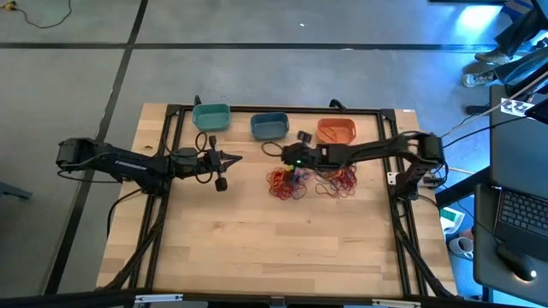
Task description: Sort rubber bands into baskets
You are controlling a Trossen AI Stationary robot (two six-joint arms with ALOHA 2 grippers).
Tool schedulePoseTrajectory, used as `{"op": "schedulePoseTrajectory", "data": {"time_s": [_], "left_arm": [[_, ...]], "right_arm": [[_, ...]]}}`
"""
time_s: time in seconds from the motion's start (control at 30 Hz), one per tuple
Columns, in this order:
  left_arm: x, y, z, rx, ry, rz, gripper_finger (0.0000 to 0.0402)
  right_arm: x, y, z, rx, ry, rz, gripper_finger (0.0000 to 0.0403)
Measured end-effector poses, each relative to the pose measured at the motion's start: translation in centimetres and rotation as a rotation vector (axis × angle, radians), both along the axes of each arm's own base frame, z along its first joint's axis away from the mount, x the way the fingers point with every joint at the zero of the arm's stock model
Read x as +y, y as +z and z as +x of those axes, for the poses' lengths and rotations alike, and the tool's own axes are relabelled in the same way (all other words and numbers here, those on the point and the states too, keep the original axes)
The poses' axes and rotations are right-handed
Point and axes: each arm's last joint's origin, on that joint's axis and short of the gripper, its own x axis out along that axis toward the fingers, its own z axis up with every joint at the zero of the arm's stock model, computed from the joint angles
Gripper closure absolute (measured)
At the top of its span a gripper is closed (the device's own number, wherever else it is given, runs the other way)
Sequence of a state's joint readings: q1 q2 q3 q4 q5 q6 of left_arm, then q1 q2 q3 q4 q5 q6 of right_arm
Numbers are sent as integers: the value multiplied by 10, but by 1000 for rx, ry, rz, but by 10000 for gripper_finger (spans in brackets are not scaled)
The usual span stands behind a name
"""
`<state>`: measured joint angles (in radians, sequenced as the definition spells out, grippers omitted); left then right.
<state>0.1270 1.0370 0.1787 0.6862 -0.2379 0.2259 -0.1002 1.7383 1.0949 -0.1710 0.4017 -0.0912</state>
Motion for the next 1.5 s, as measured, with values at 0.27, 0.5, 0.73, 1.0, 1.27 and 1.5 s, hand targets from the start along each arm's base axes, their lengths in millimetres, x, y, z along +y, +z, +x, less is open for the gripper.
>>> {"op": "schedulePoseTrajectory", "data": {"time_s": [0.27, 0.5, 0.73, 1.0, 1.27, 1.5], "left_arm": [[0, 0, 0, -6, 1, -7, 396], [0, 1, 0, -10, 2, -13, 396], [0, 1, 0, -12, 3, -15, 396], [0, 1, 0, -13, 3, -13, 396], [0, 1, 0, -13, 4, -14, 396], [0, 1, 0, -13, 4, -14, 396]], "right_arm": [[2, 16, -55, -55, -148, -65, 398], [-6, 16, -110, -132, -415, -180, 397], [-28, -9, -149, -148, -637, -157, 397], [-54, -30, -163, -231, -766, -67, 397], [-65, -39, -165, -230, -758, -19, 317], [-62, -36, -163, -198, -642, 33, 233]]}}
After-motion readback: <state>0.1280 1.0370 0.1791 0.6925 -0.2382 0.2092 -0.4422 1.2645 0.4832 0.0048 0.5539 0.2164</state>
